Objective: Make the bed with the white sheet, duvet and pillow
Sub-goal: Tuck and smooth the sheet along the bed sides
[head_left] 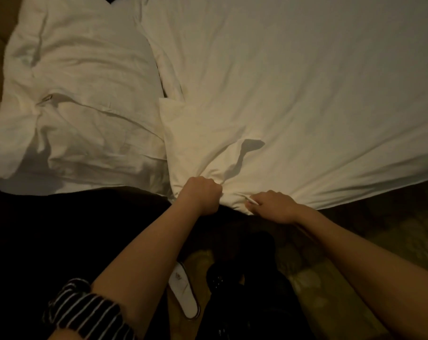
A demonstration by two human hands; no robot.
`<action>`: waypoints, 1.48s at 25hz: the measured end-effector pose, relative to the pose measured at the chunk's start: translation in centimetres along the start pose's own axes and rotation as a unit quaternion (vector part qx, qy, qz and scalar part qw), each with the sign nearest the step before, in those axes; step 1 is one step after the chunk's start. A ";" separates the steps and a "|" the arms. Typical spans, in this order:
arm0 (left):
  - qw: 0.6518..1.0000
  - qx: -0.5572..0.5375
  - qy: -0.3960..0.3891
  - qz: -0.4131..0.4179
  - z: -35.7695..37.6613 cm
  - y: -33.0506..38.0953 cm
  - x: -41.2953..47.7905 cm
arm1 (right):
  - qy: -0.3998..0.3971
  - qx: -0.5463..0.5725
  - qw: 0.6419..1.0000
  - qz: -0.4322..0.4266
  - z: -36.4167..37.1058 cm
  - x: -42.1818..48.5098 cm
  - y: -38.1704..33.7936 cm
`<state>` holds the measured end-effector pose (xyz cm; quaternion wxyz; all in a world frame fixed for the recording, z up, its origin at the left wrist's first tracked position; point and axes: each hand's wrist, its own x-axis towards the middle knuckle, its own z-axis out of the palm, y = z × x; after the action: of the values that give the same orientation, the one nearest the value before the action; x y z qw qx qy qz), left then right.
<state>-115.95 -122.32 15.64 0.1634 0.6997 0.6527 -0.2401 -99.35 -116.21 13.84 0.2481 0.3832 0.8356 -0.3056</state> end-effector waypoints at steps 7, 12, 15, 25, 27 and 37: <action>0.999 -0.032 0.021 0.013 -0.5 2.2 -4.0 | -0.010 -0.010 0.999 0.029 0.0 -4.8 -1.3; 1.000 -0.006 -0.002 0.007 1.4 1.4 -5.1 | -0.027 -0.013 0.999 0.009 2.5 -4.3 -2.7; 1.000 -0.001 -0.009 0.012 2.7 1.9 -4.3 | -0.028 -0.012 0.999 0.010 4.0 -3.0 -1.8; 0.993 0.040 -0.097 0.059 10.4 3.2 2.7 | -0.047 -0.028 0.998 -0.007 11.5 3.8 2.9; 0.992 0.012 -0.114 0.049 11.5 3.0 3.0 | -0.072 -0.033 0.996 -0.026 11.8 4.9 3.6; 0.990 -0.111 -0.046 0.070 12.6 1.8 5.0 | 0.057 0.097 0.994 -0.007 8.3 11.2 2.4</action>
<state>-115.57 -125.16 2.22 0.2868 0.7094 0.6165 -0.1858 -102.44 -115.31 0.04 0.1591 0.4165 0.8175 -0.3645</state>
